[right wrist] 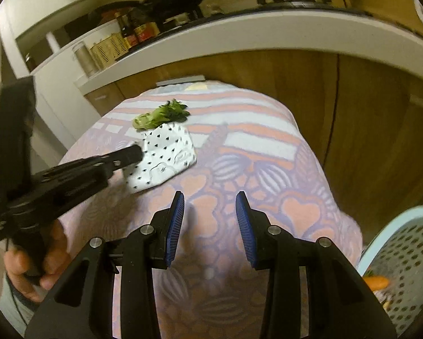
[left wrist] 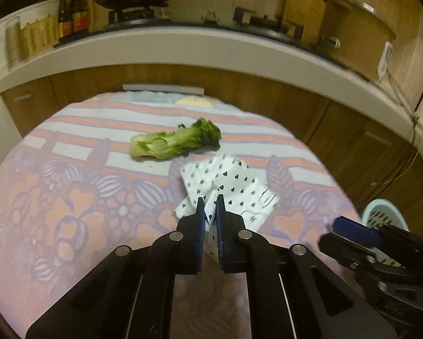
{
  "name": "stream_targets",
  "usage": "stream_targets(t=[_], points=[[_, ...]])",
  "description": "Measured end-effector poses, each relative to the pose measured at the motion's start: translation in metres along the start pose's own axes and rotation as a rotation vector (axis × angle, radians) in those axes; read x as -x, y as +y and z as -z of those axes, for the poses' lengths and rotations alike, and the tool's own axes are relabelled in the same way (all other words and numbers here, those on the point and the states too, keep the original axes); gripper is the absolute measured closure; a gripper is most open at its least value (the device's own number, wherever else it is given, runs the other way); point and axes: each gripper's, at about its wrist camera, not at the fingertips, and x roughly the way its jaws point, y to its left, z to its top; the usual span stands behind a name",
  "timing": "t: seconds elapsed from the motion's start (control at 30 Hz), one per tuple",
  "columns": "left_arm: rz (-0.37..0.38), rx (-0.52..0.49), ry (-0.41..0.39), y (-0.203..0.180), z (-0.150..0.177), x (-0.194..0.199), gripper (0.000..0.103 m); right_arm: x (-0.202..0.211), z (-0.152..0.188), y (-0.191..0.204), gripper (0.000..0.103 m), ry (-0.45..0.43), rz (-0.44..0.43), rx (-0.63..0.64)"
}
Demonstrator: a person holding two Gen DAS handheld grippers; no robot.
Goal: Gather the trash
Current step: 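Grasp the second bok choy with the right tool while the left tool holds the napkin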
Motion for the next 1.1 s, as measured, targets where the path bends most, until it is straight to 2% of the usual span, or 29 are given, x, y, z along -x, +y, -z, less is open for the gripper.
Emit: stream_targets(t=[0.2,0.3,0.43,0.53,0.73,0.83,0.87,0.93,1.03,1.1], points=[[-0.019,0.112,-0.071,0.034,0.009,0.047,0.098,0.000,-0.035,0.020,0.068,-0.025,-0.007,0.098],[-0.076,0.165,-0.129,0.055,0.017,0.070,0.098,-0.011,-0.056,0.035,0.068,-0.041,-0.005,0.169],[-0.160,0.266,-0.191,0.089,0.026,0.081,0.098,-0.045,-0.086,0.046,0.068,-0.015,-0.050,0.197],[-0.172,0.323,-0.211,0.109,0.033,0.078,0.098,-0.078,-0.099,0.052,0.068,0.025,-0.056,0.217],[-0.191,0.370,-0.207,0.125,0.040,0.067,0.098,-0.111,-0.106,0.040,0.068,0.100,-0.073,0.166],[-0.190,0.375,-0.198,0.126,0.039,0.063,0.098,-0.114,-0.102,0.051,0.068,0.143,-0.114,0.206],[-0.193,0.367,-0.200,0.126,0.039,0.063,0.098,-0.113,-0.099,0.055,0.068,0.153,-0.133,0.213],[-0.197,0.358,-0.202,0.125,0.040,0.063,0.098,-0.108,-0.091,0.065,0.077,0.171,-0.186,0.224],[-0.188,0.371,-0.203,0.128,0.041,0.063,0.098,-0.092,-0.075,0.084,0.078,0.211,-0.281,0.263],[-0.175,0.386,-0.200,0.131,0.042,0.063,0.098,-0.077,-0.069,0.092,0.078,0.181,-0.272,0.319]])
